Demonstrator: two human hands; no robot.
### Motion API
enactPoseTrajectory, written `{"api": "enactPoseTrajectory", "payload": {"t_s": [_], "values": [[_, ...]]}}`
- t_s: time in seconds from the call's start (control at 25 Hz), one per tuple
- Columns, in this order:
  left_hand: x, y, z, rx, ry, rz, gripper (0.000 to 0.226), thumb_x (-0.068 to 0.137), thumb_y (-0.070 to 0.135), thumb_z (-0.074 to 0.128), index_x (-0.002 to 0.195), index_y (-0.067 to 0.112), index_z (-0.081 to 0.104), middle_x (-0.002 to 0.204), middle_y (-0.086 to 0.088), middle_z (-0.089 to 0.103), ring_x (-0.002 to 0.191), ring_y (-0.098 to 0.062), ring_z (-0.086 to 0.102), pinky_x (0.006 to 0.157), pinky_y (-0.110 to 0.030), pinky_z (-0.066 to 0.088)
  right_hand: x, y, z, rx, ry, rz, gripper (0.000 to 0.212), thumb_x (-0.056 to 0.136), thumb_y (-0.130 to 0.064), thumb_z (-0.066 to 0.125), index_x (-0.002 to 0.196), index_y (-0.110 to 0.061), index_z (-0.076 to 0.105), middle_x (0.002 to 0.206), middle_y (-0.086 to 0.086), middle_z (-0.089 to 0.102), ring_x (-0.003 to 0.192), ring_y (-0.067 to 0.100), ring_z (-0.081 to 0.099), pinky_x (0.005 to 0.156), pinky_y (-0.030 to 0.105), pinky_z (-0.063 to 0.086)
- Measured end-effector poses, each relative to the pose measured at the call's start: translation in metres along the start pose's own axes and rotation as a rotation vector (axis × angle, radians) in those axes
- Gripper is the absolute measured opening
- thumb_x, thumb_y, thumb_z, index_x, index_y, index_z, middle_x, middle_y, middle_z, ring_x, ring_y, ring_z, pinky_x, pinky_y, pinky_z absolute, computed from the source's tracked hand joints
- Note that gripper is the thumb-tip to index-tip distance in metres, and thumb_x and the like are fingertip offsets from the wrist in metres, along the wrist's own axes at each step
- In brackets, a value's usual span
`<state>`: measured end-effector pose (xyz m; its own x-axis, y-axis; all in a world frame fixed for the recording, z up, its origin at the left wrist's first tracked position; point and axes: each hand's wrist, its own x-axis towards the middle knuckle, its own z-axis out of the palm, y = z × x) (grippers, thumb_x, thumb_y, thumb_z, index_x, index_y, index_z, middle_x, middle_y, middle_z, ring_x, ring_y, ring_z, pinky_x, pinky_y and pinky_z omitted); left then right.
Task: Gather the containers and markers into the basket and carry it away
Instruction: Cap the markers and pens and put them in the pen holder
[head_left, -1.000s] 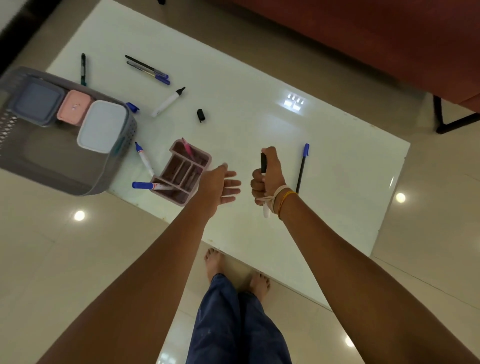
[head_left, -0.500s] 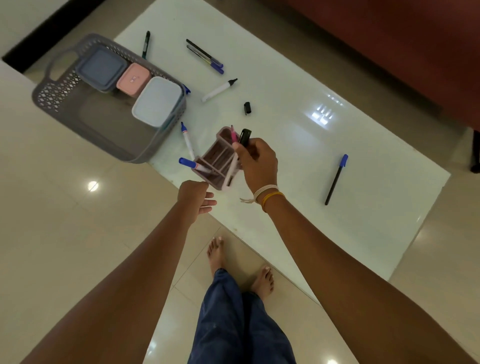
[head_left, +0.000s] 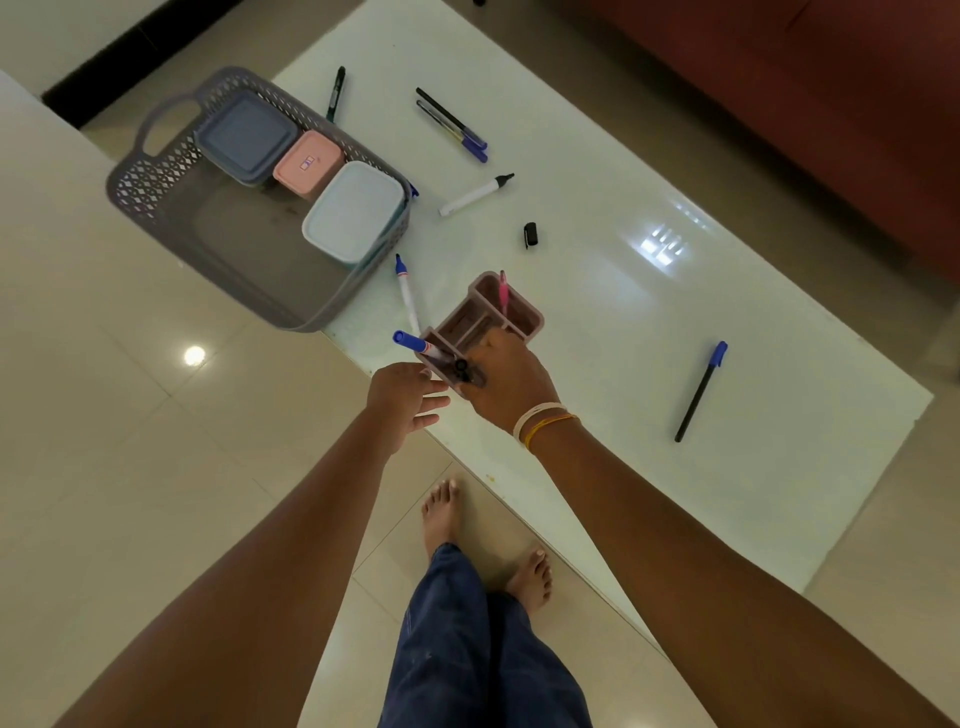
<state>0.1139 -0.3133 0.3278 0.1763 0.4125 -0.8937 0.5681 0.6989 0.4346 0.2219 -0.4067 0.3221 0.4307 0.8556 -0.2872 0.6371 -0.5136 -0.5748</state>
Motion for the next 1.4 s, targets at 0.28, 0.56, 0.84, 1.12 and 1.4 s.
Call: {"api": "enactPoseTrajectory", "payload": {"t_s": [0.28, 0.56, 0.84, 1.12, 1.4], "values": [[0.007, 0.015, -0.017, 0.021, 0.095, 0.03, 0.021, 0.101, 0.009, 0.042, 0.112, 0.01, 0.059, 0.108, -0.011, 0.069, 0.089, -0.027, 0.068, 0.078, -0.038, 0.054, 0.005, 0.004, -0.016, 0.143, 0.038, -0.089, 0.039, 0.071, -0.045, 0.078, 0.097, -0.018, 0.067, 0.099, -0.005, 0.066, 0.086, 0.01, 0.064, 0.076, 0.024, 0.057], [0.024, 0.047, -0.034, 0.086, 0.139, 0.161, 0.019, 0.099, 0.012, 0.046, 0.109, 0.012, 0.062, 0.099, -0.01, 0.067, 0.074, -0.021, 0.066, 0.067, -0.029, 0.051, 0.057, -0.004, -0.049, 0.437, 0.405, 0.141, 0.01, 0.085, -0.022, 0.06, 0.078, -0.016, 0.064, 0.065, -0.011, 0.059, 0.062, 0.01, 0.057, 0.064, 0.027, 0.052], [0.066, 0.082, -0.046, 0.149, 0.047, 0.055, 0.02, 0.099, 0.016, 0.048, 0.115, 0.01, 0.058, 0.101, -0.009, 0.066, 0.087, -0.025, 0.064, 0.071, -0.034, 0.052, 0.143, 0.021, -0.05, 0.478, 0.529, 0.579, 0.015, 0.086, -0.017, 0.051, 0.089, -0.019, 0.066, 0.079, -0.003, 0.066, 0.075, 0.02, 0.064, 0.073, 0.031, 0.053], [0.111, 0.098, -0.023, 0.489, 0.067, 0.05, 0.042, 0.091, 0.036, 0.06, 0.106, -0.003, 0.062, 0.085, -0.018, 0.072, 0.073, -0.031, 0.071, 0.072, -0.044, 0.06, 0.201, 0.026, -0.031, 0.42, 0.298, 0.622, 0.017, 0.085, -0.014, 0.053, 0.09, -0.016, 0.069, 0.084, -0.001, 0.066, 0.083, 0.02, 0.064, 0.08, 0.034, 0.056], [0.121, 0.137, -0.005, 0.535, -0.118, 0.131, 0.026, 0.087, 0.025, 0.05, 0.1, 0.004, 0.057, 0.092, -0.015, 0.068, 0.079, -0.029, 0.071, 0.071, -0.044, 0.062, 0.277, 0.002, -0.012, -0.078, 0.028, 0.011, 0.053, 0.091, -0.01, 0.06, 0.141, -0.02, 0.047, 0.141, 0.007, 0.044, 0.128, 0.026, 0.045, 0.105, 0.036, 0.042]]}}
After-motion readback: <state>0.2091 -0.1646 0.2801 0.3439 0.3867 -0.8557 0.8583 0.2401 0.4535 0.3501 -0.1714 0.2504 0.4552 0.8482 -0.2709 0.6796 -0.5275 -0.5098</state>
